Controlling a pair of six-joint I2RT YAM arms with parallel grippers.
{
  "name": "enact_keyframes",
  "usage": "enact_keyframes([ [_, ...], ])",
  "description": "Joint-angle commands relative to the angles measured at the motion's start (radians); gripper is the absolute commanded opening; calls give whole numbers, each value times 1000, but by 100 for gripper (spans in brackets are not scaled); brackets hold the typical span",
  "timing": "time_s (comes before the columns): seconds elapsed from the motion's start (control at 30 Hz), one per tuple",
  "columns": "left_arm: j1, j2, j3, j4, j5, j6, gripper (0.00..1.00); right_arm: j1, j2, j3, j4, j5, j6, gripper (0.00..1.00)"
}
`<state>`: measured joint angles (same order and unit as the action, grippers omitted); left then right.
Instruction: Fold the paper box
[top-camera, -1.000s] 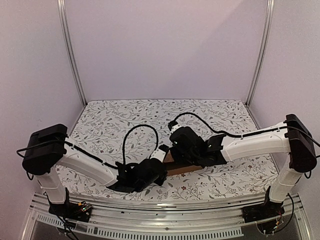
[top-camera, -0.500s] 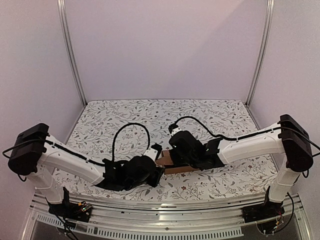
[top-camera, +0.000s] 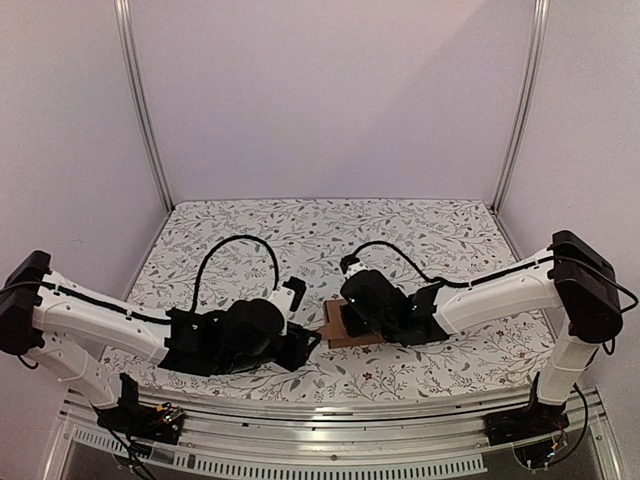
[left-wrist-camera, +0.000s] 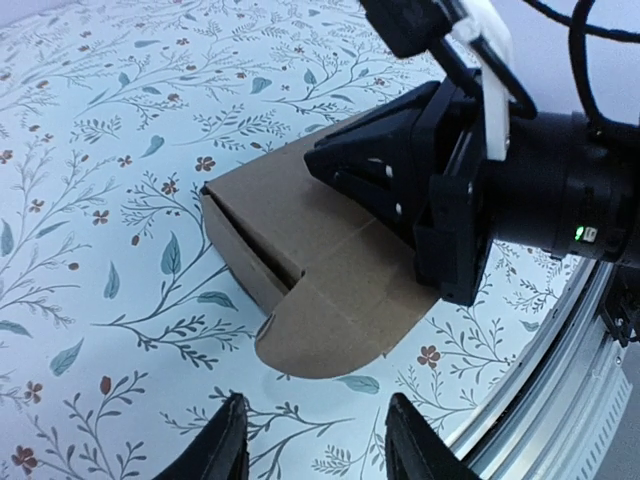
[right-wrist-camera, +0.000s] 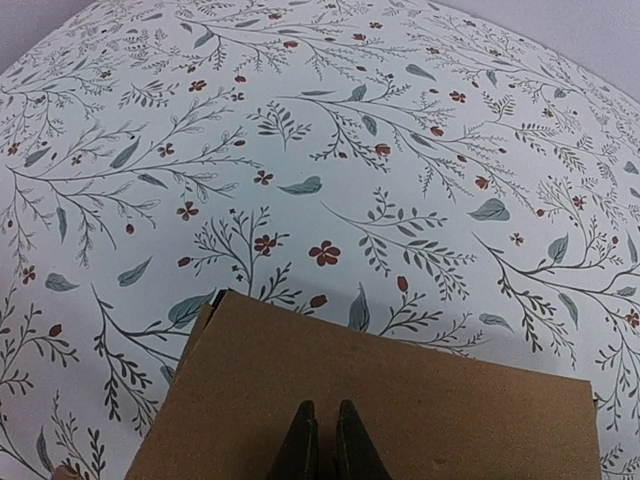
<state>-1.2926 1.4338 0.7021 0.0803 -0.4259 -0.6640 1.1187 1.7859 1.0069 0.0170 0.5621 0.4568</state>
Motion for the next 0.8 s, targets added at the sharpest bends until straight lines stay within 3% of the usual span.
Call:
enact_keyframes([
  [0.0, -17, -49, -10, -76, -45, -2, 46, -1, 45, -41, -35, -38, 17, 6],
  [0.17, 2, -65, 26, -161, -91, 37, 50, -1, 43, -61, -32, -39, 17, 6],
  [0.33, 57, -45, 53, -146, -47, 71, 51, -1, 40, -76, -29, -45, 24, 5],
  [0.77, 247, 157, 146, 36, 304, 137, 55, 1, -44, -113, -27, -94, 37, 6],
])
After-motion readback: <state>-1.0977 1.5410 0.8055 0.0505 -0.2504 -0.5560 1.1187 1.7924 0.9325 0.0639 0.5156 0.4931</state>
